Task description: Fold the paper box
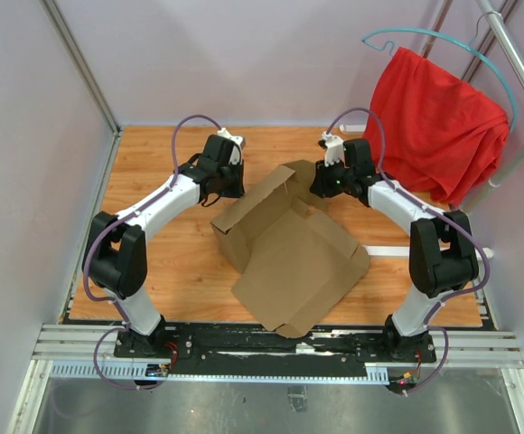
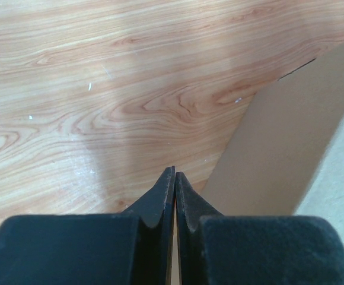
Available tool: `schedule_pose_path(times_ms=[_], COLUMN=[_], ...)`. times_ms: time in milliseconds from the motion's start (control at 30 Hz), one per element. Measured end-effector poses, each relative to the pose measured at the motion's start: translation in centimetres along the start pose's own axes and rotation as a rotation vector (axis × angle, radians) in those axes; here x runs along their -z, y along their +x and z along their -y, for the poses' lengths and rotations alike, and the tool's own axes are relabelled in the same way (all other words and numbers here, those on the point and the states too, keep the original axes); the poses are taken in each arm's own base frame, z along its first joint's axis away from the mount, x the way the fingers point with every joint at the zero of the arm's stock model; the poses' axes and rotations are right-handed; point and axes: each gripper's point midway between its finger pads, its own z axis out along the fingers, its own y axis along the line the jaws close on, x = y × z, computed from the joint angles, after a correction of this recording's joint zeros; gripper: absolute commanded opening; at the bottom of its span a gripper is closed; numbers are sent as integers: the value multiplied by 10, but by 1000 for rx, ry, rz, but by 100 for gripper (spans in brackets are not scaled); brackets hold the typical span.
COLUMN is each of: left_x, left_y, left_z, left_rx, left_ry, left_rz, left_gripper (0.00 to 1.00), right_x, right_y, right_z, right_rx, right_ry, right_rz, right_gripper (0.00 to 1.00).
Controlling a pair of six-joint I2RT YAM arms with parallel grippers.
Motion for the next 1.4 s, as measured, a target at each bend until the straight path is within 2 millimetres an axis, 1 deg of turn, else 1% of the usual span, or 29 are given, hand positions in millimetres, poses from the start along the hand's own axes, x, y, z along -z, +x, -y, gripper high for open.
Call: schedule_pose_path(times_ms=[267,333,400,467,567,733,800,867,933,1133,1200,1300,1400], left_x=[0,0,1,1,1,2,2,2,2,1,2,2,2], left_y=[1,1,2,2,2,4,5,6,6,7,7,8,10], left_z=[2,4,5,6,9,16,19,21,21,25,27,31,34], left_rx=[1,1,1,1,2,0,-4,-6,-6,-4,-6,-12,-17], left_ry=[15,23,30,37,53,76,85,90,94,115,120,127,136], left_rz=[-5,-7,-9,-11,-14,-21,-24,-26,-26,-27,-28,-29,-32], left_gripper=[7,7,7,7,7,7,7,7,7,8,7,7,7], right_x=[5,8,12,14,16,23,29,34,39,49,51,55,62], right_y=[9,15,22,27,39,62,67,64,57,33,30,22,14], right_z=[-36,-42,-45,-47,-50,-68,-74,-79,-84,-97,-100,-95,-84], right_rx=[45,51,53,54,55,83,110,151,202,311,321,321,311], right_ry=[-12,-14,-14,-14,-22,-104,-133,-160,-180,-255,-282,-296,-281], right_rz=[-46,-52,-60,-67,-78,-63,-41,-2,50,180,194,213,240], right_gripper=[22,23,26,30,43,64,68,70,71,71,71,71,71])
